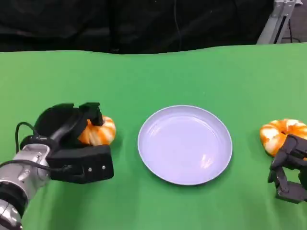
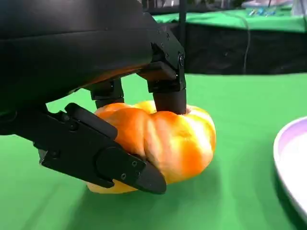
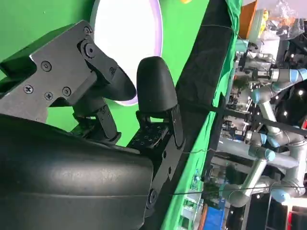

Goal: Grasp the bread from the table and place it into the plate.

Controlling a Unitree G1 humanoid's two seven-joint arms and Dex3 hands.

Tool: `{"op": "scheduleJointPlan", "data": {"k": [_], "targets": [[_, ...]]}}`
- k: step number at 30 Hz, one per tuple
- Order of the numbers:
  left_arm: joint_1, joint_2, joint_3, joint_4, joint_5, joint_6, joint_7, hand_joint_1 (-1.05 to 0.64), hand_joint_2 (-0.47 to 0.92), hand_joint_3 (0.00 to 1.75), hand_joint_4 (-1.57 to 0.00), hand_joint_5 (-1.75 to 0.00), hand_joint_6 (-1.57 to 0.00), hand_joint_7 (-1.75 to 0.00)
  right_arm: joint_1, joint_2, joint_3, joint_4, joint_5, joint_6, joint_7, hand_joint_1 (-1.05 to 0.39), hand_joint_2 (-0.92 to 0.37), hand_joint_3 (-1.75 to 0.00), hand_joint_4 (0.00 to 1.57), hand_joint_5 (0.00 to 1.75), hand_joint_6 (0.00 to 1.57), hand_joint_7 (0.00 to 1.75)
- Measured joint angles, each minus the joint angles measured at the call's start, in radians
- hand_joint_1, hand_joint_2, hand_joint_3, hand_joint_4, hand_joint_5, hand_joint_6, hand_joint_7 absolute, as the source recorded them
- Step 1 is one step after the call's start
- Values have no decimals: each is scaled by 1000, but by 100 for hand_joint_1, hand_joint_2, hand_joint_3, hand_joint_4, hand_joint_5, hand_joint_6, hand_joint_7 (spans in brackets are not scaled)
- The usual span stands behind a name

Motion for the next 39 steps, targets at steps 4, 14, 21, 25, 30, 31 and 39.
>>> {"op": "scheduleJointPlan", "data": {"k": [4, 14, 21, 25, 30, 31, 39], "targets": [[-2, 17, 1, -47, 0, -27, -3, -11, 92, 26, -62, -175, -71, -137, 0, 0, 0, 0, 0, 0, 1, -7, -47, -129, 91, 168, 85, 150], [-12, 10, 11, -186, -13, -97, -47, -10, 92, 28, -63, -175, -63, -155, 0, 0, 0, 1, 0, 0, 1, -7, -47, -130, 91, 168, 85, 150], [-27, -63, 43, -222, -80, -98, -164, -8, 91, 37, -69, -175, -74, -139, 0, 0, 0, 2, -2, -9, -2, -8, -48, -129, 90, 169, 84, 151], [-44, -108, 63, -225, -116, -98, -215, -10, 92, 32, -69, -173, -83, -118, 0, 0, 0, 2, -3, -9, -8, -7, -48, -128, 90, 169, 85, 150], [-62, -170, 61, -215, -120, -97, -227, -11, 92, 30, -70, -173, -84, -115, 0, 0, 0, 2, -14, -11, -17, -6, -47, -128, 90, 167, 85, 150], [-67, -182, 56, -209, -118, -96, -228, -11, 92, 31, -70, -174, -84, -115, 0, 0, 0, 2, -15, -11, -17, -6, -47, -128, 90, 167, 85, 150], [-111, -268, 8, -165, -77, -70, -235, -7, 90, 27, -68, -175, -84, -107, -1, 0, 0, 3, -18, -14, -17, -6, -47, -128, 89, 168, 85, 150]]}}
